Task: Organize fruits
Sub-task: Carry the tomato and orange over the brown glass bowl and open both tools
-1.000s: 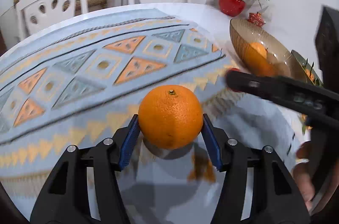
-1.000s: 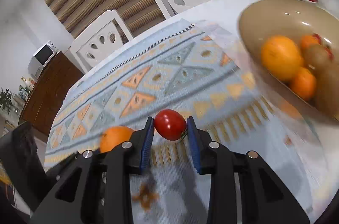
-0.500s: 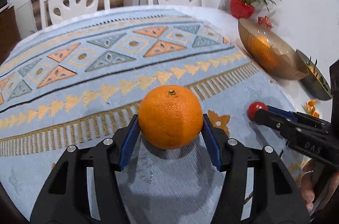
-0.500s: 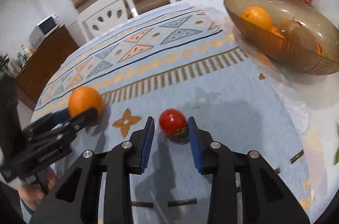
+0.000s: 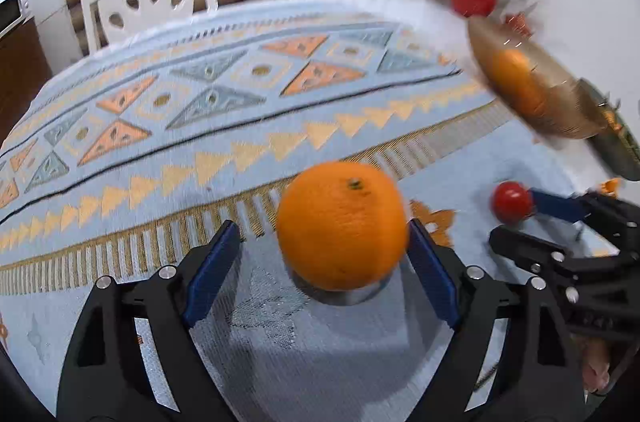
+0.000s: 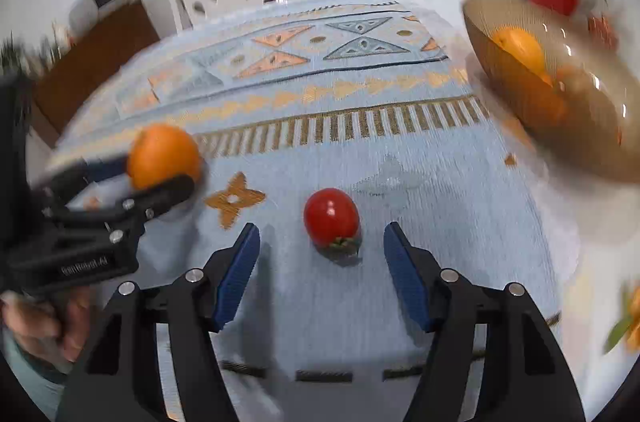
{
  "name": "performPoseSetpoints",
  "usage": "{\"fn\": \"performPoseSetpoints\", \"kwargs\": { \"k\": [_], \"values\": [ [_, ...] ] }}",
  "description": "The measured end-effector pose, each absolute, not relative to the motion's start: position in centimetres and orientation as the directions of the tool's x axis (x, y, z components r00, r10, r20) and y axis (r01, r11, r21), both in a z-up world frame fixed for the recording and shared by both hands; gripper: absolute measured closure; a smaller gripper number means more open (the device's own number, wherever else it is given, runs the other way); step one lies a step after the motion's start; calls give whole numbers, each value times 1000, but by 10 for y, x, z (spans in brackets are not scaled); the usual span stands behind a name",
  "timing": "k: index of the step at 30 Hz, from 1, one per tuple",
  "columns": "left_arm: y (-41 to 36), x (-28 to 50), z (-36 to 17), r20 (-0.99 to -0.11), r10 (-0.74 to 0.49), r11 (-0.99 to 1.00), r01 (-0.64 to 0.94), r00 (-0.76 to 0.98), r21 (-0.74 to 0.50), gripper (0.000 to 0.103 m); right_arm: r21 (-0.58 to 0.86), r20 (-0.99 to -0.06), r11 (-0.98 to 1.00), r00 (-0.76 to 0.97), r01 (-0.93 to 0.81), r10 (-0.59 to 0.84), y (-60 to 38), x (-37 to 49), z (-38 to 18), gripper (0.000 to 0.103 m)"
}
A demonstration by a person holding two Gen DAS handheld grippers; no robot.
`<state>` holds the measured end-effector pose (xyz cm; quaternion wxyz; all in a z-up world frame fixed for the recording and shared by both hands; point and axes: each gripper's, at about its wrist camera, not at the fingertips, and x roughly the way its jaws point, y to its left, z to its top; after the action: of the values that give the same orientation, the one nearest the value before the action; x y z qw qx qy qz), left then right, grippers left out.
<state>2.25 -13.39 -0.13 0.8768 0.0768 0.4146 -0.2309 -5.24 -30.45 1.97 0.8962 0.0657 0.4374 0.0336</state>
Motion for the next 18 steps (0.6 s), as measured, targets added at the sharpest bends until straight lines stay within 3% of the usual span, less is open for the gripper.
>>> {"fn": "performPoseSetpoints", "kwargs": {
  "k": [6, 8, 12, 18],
  "values": [
    [-129, 16, 5, -725, -392, 865, 496, 567, -80, 33, 159, -762, 987, 634, -16, 133, -304, -55, 15, 44],
    [-128, 12, 8, -705, -411, 857, 508, 577, -84, 33, 187, -752, 982, 643, 1, 142, -310, -57, 15, 51],
    [-133, 12, 6, -715, -398, 857, 512, 575, -65, 44, 211, -745, 977, 652, 24, 145, -318, -58, 15, 75],
    [-134, 9, 8, -707, -359, 874, 486, 609, -25, 45, 194, -736, 981, 663, 12, 137, -313, -62, 17, 76]
  ]
}}
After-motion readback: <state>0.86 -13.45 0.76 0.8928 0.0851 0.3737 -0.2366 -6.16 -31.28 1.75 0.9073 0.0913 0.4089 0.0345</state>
